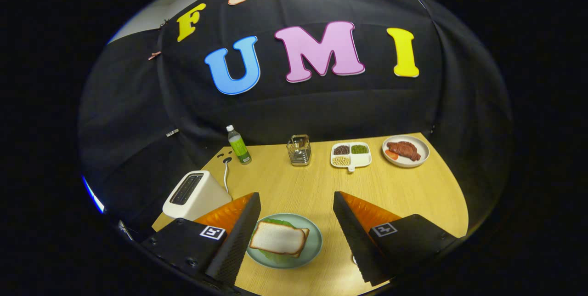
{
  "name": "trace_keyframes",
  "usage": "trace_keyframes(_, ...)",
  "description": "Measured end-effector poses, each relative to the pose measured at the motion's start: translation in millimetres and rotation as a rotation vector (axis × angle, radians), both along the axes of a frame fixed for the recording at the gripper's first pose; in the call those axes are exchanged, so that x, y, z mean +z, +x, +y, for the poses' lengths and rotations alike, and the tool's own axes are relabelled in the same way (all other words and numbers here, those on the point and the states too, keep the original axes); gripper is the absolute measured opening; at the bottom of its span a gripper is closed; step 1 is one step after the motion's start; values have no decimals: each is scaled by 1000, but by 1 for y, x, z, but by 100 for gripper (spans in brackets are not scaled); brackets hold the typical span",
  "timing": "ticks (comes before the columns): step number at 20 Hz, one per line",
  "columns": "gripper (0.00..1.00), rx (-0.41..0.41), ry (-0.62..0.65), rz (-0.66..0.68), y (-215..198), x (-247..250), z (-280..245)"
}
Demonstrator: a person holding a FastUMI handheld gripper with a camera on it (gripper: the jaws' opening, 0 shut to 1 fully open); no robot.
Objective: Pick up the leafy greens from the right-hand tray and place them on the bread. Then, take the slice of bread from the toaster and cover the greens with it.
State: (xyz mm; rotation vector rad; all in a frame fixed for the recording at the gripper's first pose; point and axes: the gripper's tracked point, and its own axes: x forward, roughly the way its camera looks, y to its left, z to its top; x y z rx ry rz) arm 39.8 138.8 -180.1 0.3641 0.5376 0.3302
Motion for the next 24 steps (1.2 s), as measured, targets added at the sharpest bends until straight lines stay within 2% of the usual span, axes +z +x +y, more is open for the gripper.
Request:
trace_keyframes(6, 99, -52, -77, -197, 2, 80, -27)
trace_keyframes(11, 99, -98, -91, -245, -10, 110, -42)
trace_keyframes(16, 99, -135, -108, -254, -13, 113, -61)
trace_keyframes(24, 99, -127, -115, -243, -9, 110, -61)
